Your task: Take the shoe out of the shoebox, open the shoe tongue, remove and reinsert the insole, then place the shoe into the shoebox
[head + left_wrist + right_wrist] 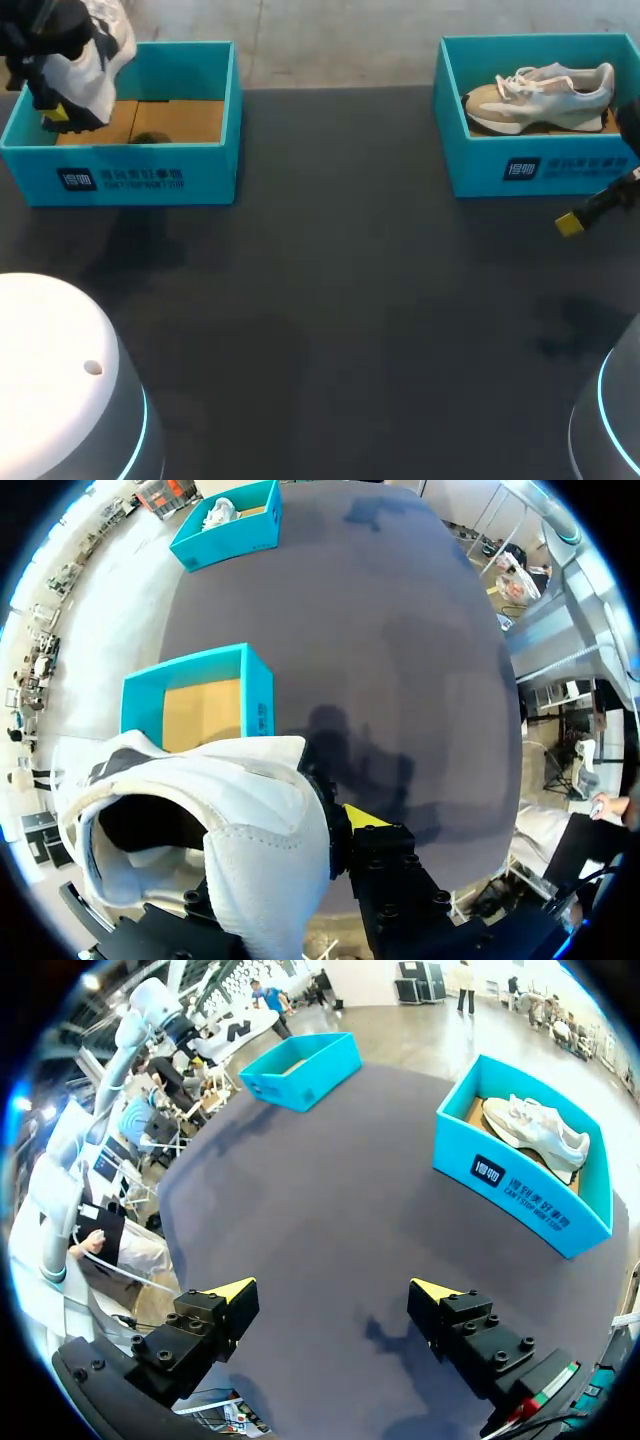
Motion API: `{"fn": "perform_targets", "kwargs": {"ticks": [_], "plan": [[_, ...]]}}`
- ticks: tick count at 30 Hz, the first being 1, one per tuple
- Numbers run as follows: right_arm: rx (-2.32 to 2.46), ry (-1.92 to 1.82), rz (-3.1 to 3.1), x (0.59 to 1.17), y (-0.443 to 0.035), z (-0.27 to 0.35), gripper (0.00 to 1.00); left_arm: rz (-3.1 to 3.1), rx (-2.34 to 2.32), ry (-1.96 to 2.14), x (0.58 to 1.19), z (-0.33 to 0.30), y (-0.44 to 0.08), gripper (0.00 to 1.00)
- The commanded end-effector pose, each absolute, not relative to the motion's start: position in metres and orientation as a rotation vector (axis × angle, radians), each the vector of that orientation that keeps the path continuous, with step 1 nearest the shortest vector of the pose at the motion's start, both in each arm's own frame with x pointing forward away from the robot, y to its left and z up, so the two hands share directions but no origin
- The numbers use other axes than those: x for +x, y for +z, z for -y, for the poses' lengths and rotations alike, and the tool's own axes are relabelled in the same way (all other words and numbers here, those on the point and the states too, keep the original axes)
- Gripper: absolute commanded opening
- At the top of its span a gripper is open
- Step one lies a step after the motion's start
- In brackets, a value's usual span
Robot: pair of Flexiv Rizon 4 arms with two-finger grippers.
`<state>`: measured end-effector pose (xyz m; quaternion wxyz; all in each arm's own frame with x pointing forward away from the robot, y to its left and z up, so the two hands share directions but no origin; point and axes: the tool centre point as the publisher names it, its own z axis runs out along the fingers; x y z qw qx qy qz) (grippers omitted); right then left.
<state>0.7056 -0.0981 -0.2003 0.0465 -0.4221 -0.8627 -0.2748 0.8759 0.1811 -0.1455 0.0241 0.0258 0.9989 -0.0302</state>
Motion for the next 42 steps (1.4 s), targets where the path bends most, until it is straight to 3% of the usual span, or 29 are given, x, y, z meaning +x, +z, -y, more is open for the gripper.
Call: {"fn": "perform_targets", "kwargs": {"ticks": [1, 21, 42], "plan": [[-1.289, -0.838, 2.634, 0.705, -0.201, 0.098, 1.0, -3.099, 0.092, -0.079, 0.886, -0.194, -0.146, 0.0], [-1.289, -0.838, 2.634, 0.705, -0.201, 0.098, 1.0, -3.046, 0.003, 0.046, 0.959, -0.278, -0.174, 0.0], [-1.289, -0.838, 2.634, 0.705, -0.201, 0.098, 1.0, -2.989, 0.079, 0.058, 0.995, -0.292, -0.196, 0.0]]}}
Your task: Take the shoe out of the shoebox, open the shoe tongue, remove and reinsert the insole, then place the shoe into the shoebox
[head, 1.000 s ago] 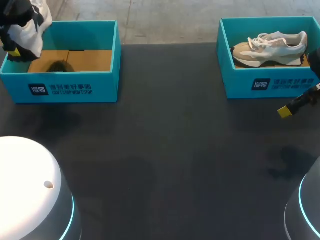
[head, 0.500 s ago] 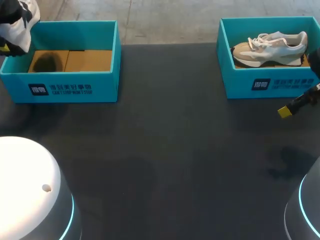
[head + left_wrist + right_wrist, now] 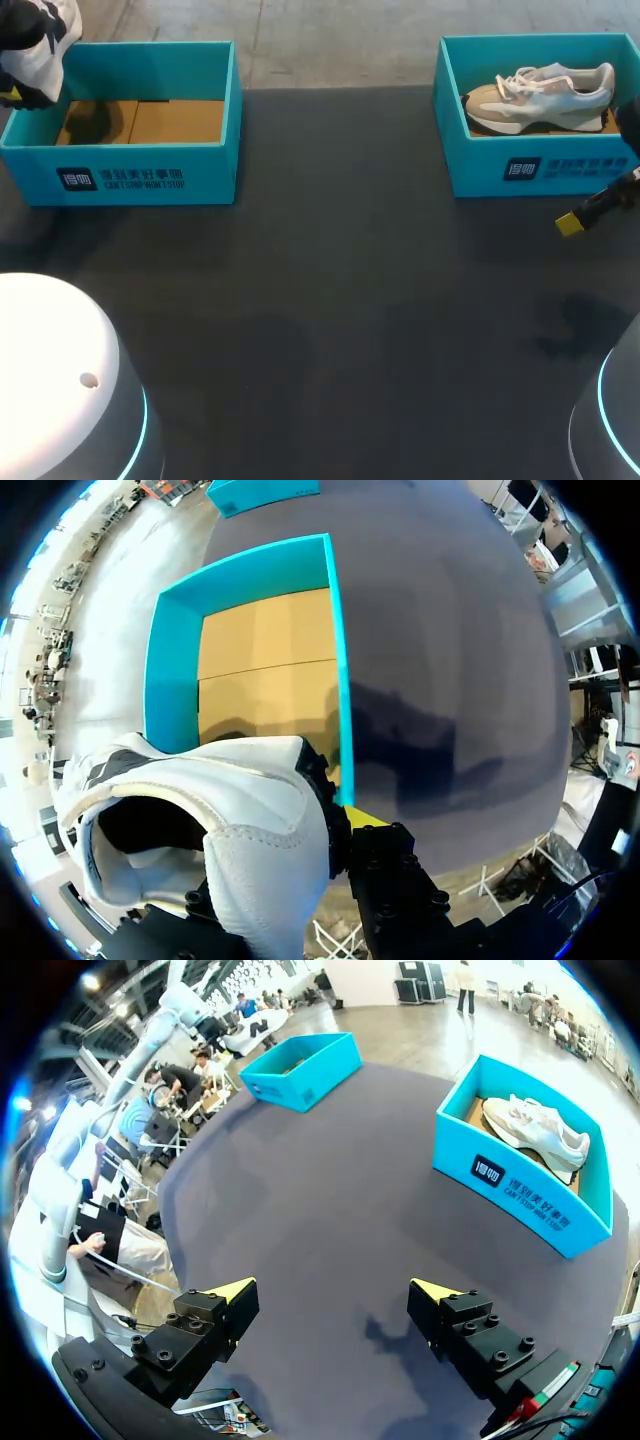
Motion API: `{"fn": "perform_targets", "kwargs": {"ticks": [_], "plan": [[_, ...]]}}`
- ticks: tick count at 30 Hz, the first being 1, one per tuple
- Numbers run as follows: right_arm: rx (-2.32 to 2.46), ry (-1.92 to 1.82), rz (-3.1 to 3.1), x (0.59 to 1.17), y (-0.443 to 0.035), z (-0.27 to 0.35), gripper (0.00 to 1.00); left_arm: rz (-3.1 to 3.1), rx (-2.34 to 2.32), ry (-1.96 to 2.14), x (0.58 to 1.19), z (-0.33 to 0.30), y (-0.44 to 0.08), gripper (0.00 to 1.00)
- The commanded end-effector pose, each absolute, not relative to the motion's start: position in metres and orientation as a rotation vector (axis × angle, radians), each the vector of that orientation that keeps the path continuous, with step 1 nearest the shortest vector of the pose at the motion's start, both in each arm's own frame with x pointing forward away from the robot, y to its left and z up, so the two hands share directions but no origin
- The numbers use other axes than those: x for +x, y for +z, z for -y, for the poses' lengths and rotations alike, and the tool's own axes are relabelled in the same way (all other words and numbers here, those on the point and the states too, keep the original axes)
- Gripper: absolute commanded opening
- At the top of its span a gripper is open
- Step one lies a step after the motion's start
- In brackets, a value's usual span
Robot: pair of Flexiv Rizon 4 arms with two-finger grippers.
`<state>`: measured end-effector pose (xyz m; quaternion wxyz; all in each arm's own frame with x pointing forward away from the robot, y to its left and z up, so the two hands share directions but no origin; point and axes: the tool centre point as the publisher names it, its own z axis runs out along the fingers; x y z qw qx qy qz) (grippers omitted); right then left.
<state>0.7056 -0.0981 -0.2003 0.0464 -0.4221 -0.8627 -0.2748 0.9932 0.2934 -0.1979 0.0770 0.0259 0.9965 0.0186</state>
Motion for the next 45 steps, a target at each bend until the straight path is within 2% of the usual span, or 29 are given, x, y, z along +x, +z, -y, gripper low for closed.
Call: {"fn": "perform_targets", "kwargs": {"ticks": [1, 12, 24, 32, 45], "plan": [[-1.289, -0.838, 2.634, 0.705, -0.201, 0.098, 1.0, -2.989, 0.079, 0.058, 0.995, -0.292, -0.196, 0.0], [-1.289, -0.838, 2.634, 0.705, -0.201, 0.098, 1.0, -2.989, 0.079, 0.058, 0.995, -0.292, -0.196, 0.0], [-1.289, -0.838, 2.634, 0.705, -0.201, 0.098, 1.0, -2.895, 0.91, 0.18, 1.005, -0.312, -0.187, 0.0], [-1.289, -0.838, 2.634, 0.705, -0.201, 0.098, 1.0, -2.588, 1.602, 0.24, 1.013, -0.324, -0.191, 0.0], [-1.289, -0.838, 2.634, 0.705, -0.201, 0.098, 1.0, -2.07, 2.254, 0.318, 1.031, -0.334, -0.189, 0.0]]}}
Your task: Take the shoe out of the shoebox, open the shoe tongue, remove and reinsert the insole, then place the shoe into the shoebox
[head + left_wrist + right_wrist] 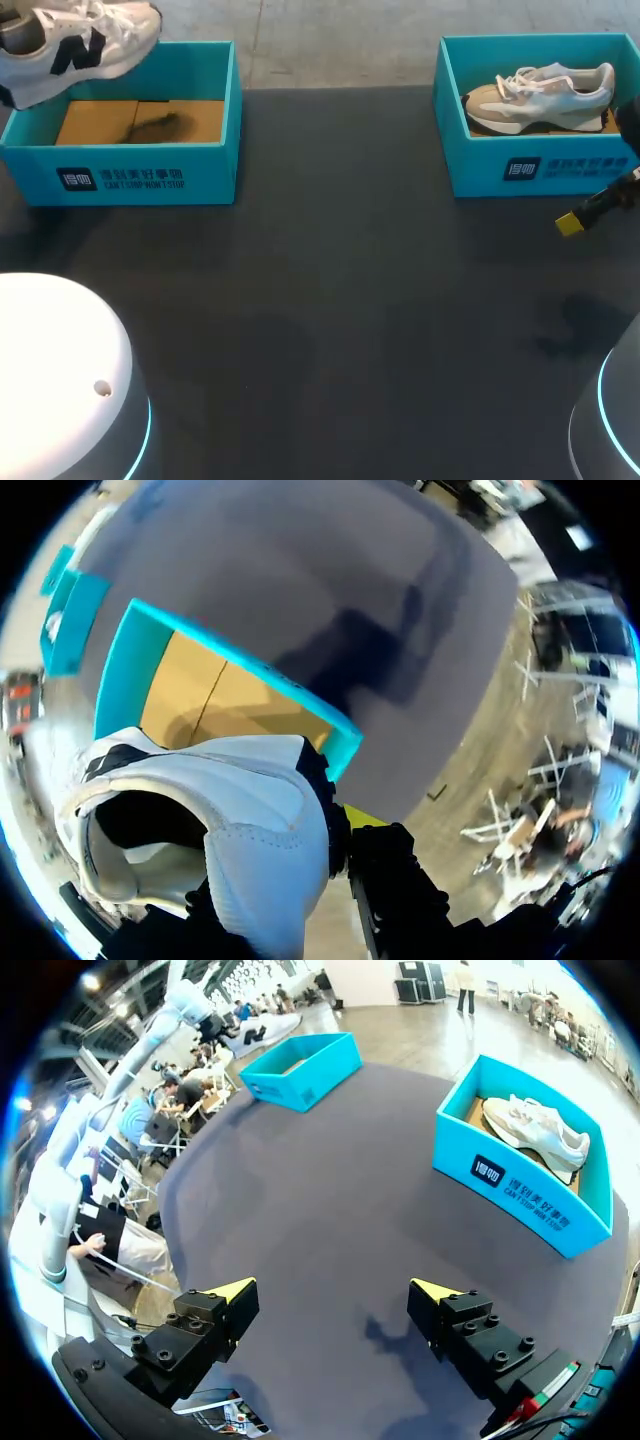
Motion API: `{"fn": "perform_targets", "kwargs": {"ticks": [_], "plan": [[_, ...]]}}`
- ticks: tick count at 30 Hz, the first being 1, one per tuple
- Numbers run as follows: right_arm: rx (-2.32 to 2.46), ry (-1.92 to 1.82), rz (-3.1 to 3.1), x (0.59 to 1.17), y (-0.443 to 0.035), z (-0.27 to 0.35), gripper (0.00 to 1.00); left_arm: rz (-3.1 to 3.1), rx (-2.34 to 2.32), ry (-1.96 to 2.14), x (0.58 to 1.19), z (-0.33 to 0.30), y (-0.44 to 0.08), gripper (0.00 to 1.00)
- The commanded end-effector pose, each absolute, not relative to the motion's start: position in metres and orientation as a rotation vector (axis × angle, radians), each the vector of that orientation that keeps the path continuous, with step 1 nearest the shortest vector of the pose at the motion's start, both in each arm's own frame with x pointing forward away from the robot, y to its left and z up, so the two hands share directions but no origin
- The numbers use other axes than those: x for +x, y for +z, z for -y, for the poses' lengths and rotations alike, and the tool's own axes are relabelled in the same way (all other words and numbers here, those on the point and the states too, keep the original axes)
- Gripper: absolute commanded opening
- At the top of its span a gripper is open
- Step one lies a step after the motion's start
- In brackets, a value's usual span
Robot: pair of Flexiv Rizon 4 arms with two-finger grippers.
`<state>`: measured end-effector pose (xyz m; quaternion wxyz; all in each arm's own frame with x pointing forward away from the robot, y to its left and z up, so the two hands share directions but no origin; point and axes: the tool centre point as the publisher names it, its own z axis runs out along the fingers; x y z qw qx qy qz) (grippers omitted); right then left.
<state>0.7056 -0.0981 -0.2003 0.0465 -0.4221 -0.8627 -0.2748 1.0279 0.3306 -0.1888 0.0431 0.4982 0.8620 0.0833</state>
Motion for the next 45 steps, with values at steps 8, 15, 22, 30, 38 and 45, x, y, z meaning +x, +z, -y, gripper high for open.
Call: {"fn": "perform_targets", "kwargs": {"ticks": [8, 15, 22, 30, 38, 45], "plan": [[-1.289, -0.838, 2.634, 0.705, -0.201, 0.098, 1.0, -2.125, 2.224, 0.337, 1.047, -0.333, -0.193, 0.0], [-1.289, -0.838, 2.634, 0.705, -0.201, 0.098, 1.0, -2.125, 2.224, 0.337, 1.047, -0.333, -0.193, 0.0], [-1.289, -0.838, 2.634, 0.705, -0.201, 0.098, 1.0, -2.125, 2.224, 0.337, 1.047, -0.333, -0.193, 0.0], [-1.289, -0.838, 2.634, 0.705, -0.201, 0.098, 1.0, -2.14, 2.186, 0.308, 1.047, -0.329, -0.197, 0.0], [-1.289, -0.838, 2.634, 0.705, -0.201, 0.098, 1.0, -2.207, 2.079, 0.297, 1.048, -0.324, -0.209, 0.0], [-1.289, -0.838, 2.634, 0.705, -0.201, 0.098, 1.0, -2.251, 2.067, 0.291, 1.056, -0.318, -0.229, 0.0]]}}
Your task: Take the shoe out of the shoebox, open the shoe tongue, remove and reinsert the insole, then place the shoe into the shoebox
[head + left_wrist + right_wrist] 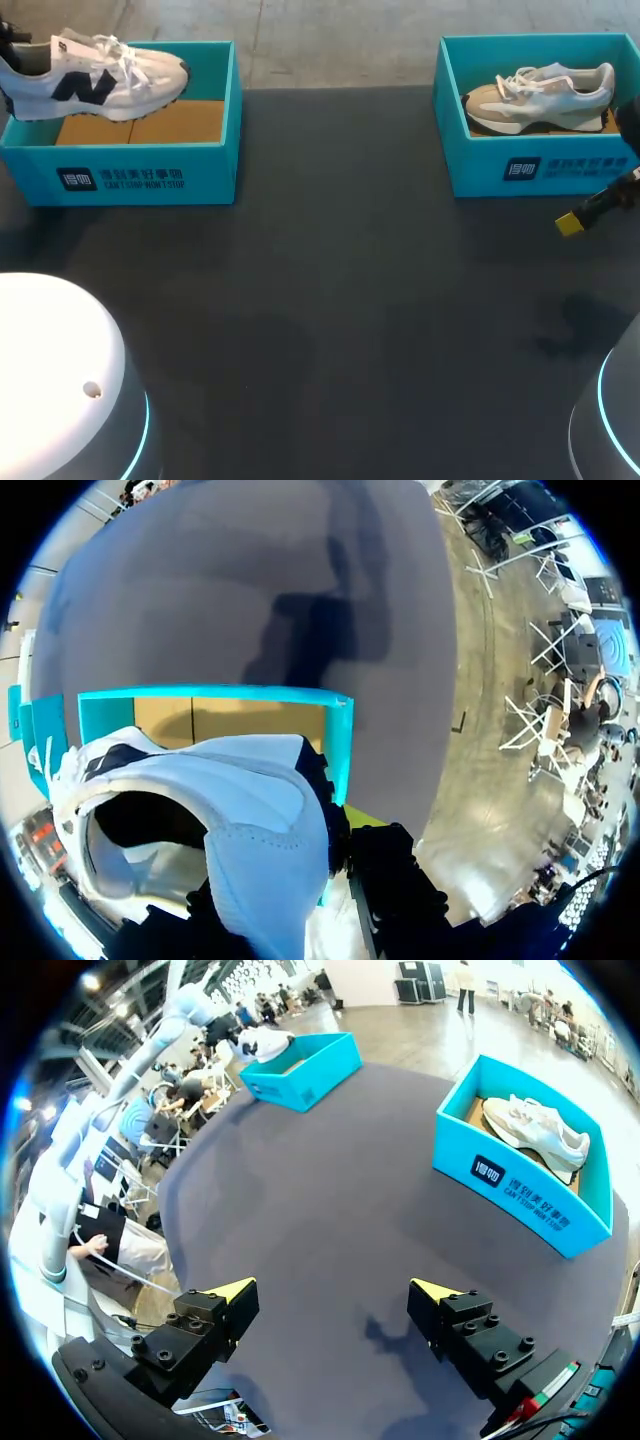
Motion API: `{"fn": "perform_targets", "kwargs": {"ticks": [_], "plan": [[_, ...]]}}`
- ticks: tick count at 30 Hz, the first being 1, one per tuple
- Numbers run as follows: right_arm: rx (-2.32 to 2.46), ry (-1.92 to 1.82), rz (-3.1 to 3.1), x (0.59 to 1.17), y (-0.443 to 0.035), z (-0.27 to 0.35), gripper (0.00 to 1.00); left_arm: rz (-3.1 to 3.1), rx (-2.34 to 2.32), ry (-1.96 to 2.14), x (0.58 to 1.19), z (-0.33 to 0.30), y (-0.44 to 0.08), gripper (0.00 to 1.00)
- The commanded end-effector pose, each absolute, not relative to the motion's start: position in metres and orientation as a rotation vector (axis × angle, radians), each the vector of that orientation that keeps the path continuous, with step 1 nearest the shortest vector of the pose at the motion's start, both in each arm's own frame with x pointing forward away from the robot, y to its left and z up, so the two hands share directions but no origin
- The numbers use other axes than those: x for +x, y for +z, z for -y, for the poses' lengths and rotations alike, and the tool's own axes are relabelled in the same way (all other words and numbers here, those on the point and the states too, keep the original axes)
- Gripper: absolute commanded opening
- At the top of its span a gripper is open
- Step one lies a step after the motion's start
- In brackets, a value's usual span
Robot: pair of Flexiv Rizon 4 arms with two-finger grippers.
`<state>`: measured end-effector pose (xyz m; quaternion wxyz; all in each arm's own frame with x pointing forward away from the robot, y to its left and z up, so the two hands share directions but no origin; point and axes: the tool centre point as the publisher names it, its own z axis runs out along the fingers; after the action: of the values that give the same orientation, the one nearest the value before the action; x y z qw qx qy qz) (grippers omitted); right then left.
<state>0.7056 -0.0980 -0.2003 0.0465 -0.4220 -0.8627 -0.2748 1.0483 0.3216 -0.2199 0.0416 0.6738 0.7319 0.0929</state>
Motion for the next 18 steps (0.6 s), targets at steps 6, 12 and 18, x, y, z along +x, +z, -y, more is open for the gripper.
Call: {"fn": "perform_targets", "kwargs": {"ticks": [6, 12, 18], "plan": [[-1.289, -0.838, 2.634, 0.705, -0.201, 0.098, 1.0, -2.258, 2.069, 0.272, 1.059, -0.311, -0.245, 0.0], [-1.289, -0.838, 2.634, 0.705, -0.201, 0.098, 1.0, -2.261, 2.081, 0.247, 1.062, -0.308, -0.266, 0.0], [-1.289, -0.838, 2.634, 0.705, -0.201, 0.098, 1.0, -2.272, 2.102, 0.221, 1.063, -0.309, -0.284, 0.0]]}}
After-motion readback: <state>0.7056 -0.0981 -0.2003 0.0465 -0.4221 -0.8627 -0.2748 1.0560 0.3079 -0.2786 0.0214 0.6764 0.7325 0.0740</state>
